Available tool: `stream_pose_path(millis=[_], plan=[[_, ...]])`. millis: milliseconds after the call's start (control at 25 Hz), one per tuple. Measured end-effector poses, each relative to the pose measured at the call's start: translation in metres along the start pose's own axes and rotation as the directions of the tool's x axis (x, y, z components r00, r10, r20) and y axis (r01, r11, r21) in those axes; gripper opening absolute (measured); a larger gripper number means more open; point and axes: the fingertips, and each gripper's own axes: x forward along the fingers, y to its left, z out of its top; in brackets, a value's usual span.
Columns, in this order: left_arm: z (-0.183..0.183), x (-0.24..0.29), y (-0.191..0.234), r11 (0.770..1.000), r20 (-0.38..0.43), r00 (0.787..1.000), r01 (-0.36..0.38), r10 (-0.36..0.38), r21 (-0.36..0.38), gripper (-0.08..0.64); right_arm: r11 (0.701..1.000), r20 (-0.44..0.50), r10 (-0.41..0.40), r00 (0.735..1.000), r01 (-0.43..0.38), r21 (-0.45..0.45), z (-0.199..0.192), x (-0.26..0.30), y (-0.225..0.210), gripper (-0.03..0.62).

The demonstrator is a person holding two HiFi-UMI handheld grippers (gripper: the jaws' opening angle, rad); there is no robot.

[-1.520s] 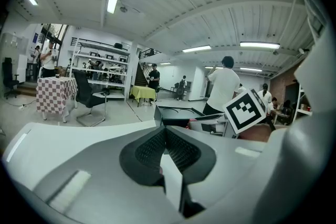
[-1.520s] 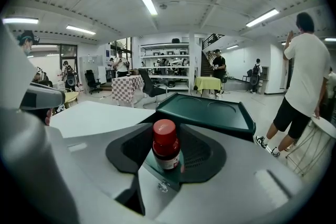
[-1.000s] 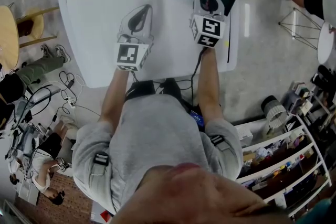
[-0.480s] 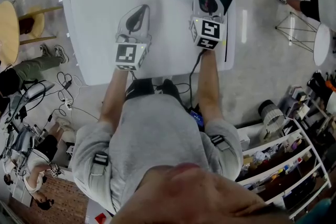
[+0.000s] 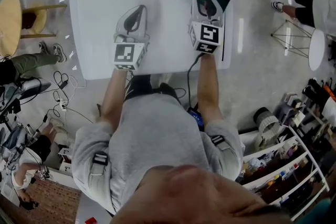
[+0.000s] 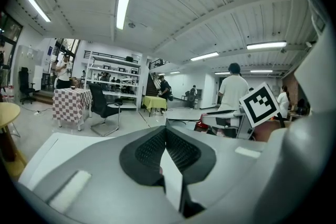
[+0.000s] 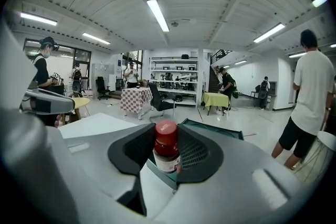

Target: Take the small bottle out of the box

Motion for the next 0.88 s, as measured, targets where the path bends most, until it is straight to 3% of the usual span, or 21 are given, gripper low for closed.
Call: stream_pose_path(millis=[880], plan=[[0.026, -0.098, 0.020, 0.990, 0.093, 0.986, -0.139, 0.139, -0.001, 0.011, 0.979, 0.074, 0.194, 0.978, -0.189, -0.075, 0.034, -0.056, 0.103, 0.130]])
